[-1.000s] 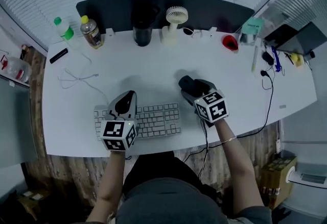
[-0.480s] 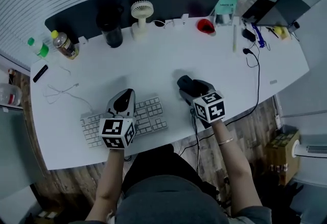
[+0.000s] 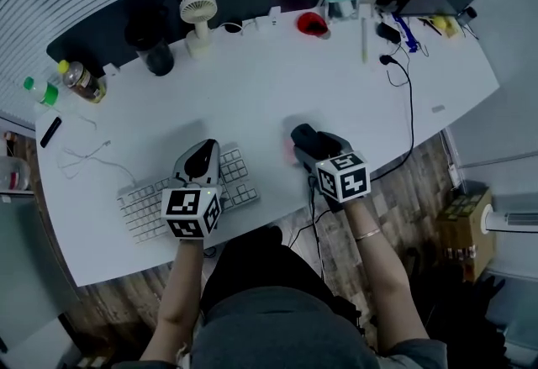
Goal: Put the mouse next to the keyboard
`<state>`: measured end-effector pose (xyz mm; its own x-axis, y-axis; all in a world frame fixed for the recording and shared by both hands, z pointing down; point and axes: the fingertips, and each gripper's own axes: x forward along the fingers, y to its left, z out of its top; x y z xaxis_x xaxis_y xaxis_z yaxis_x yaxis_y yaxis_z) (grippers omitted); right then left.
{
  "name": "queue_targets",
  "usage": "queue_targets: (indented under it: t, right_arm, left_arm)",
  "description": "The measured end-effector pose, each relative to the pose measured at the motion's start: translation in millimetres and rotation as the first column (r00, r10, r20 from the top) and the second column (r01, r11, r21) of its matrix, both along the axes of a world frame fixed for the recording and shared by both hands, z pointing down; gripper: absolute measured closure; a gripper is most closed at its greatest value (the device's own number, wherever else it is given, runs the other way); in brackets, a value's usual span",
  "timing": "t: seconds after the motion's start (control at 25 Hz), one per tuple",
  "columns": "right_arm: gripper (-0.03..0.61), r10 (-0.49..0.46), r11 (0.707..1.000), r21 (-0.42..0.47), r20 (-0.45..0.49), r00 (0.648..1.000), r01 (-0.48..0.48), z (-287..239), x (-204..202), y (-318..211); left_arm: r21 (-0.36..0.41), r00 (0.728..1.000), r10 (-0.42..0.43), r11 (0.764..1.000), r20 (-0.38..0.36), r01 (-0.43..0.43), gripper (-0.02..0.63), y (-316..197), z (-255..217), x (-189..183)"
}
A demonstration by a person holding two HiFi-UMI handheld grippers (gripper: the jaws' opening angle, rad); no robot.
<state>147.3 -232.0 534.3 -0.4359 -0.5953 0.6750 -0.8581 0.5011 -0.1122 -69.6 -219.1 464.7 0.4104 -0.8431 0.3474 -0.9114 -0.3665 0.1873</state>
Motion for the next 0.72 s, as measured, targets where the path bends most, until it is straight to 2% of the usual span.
queue_targets:
  t: [0.16, 0.44, 0.72]
  right_arm:
    - [0.282, 0.034, 0.999, -0.008, -0.003, 0.999, -0.034, 4, 13, 11]
    - [0.282, 0.072, 0.997, 0.009, -0.041, 0.997, -0.072, 18, 13, 12]
    - [0.282, 0.08, 0.997, 0.003, -0.068, 0.994, -0.08, 30, 13, 4]
  left_arm:
    - [-0.003, 1.0, 0.02, 1.0, 0.005, -0.02, 0.584, 5, 1, 15]
    - [-0.011, 0.999, 0.029, 1.0, 0.018, -0.029, 0.584, 13, 3, 32]
    - [-0.024, 0.999, 0.021, 1.0, 0.035, -0.02, 0.584, 16, 7, 32]
